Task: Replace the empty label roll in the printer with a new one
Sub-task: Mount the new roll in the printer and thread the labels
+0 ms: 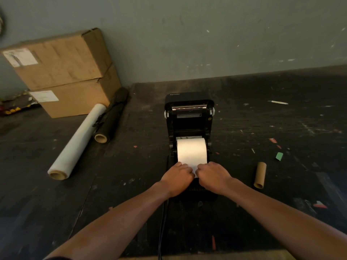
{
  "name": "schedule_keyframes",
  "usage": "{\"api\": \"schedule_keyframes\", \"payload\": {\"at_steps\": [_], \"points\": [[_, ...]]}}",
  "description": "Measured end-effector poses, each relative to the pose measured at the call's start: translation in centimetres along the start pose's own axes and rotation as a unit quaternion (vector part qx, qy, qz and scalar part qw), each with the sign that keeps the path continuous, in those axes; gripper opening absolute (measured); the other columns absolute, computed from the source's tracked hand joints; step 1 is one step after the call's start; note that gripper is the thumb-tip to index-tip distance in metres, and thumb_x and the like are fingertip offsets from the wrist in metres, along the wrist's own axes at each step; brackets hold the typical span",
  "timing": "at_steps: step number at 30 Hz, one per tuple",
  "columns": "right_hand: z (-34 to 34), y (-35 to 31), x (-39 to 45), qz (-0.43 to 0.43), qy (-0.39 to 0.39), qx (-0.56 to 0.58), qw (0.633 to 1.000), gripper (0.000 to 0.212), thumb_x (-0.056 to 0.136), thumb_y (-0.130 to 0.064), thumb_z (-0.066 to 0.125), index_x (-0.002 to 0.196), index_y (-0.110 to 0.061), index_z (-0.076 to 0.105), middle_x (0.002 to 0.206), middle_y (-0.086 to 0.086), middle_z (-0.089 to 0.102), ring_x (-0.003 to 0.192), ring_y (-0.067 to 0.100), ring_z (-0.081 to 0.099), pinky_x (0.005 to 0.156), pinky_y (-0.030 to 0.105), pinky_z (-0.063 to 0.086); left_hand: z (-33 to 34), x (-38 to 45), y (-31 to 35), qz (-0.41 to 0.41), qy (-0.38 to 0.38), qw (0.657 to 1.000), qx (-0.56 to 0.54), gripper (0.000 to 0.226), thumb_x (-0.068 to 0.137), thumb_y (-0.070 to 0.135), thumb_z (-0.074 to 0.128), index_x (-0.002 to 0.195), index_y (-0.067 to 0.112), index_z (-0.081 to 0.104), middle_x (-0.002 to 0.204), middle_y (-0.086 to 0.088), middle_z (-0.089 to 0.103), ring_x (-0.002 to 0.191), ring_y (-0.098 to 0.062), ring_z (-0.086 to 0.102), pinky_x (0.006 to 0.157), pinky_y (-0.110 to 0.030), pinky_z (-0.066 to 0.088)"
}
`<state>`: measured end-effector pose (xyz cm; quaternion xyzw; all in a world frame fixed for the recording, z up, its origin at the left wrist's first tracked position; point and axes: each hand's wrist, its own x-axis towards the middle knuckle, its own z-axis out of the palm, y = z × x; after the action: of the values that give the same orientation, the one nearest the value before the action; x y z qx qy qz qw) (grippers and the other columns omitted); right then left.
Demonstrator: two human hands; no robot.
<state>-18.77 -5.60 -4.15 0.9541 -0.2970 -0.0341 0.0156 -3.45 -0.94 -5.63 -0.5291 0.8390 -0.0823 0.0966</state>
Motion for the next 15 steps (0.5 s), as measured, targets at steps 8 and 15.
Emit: {"api": "schedule_keyframes", "payload": {"at_steps": [8, 15], "points": [[0.9, -0.8, -1.6, 0.035, 0.033, 0.03, 0.998, 0.021, 0.094, -0.02, 0.045, 0.103, -0.01, 0.061, 0.106, 0.008, 0.06, 0.091, 0.02, 0.058, 0.081, 0.03, 0.04, -0.6, -1.2, 1.3, -0.021, -0.004, 0.999, 0.028, 0.026, 0.095, 0.01, 0.05, 0.118, 0.005, 0.06, 0.119, -0.014, 0.059, 0.113, -0.028, 0.052, 0.1, -0.039, 0.035], [1.0, -1.6, -2.4, 0.045, 0.035, -0.006, 0.998, 0.021, 0.094, -0.017, 0.047, 0.109, -0.009, 0.058, 0.111, 0.011, 0.058, 0.098, 0.023, 0.058, 0.088, 0.034, 0.042, -0.4, -2.0, 2.3, -0.05, 0.014, 0.998, 0.02, 0.024, 0.095, 0.011, 0.049, 0.116, 0.004, 0.061, 0.117, -0.014, 0.061, 0.111, -0.029, 0.054, 0.097, -0.039, 0.036]]}}
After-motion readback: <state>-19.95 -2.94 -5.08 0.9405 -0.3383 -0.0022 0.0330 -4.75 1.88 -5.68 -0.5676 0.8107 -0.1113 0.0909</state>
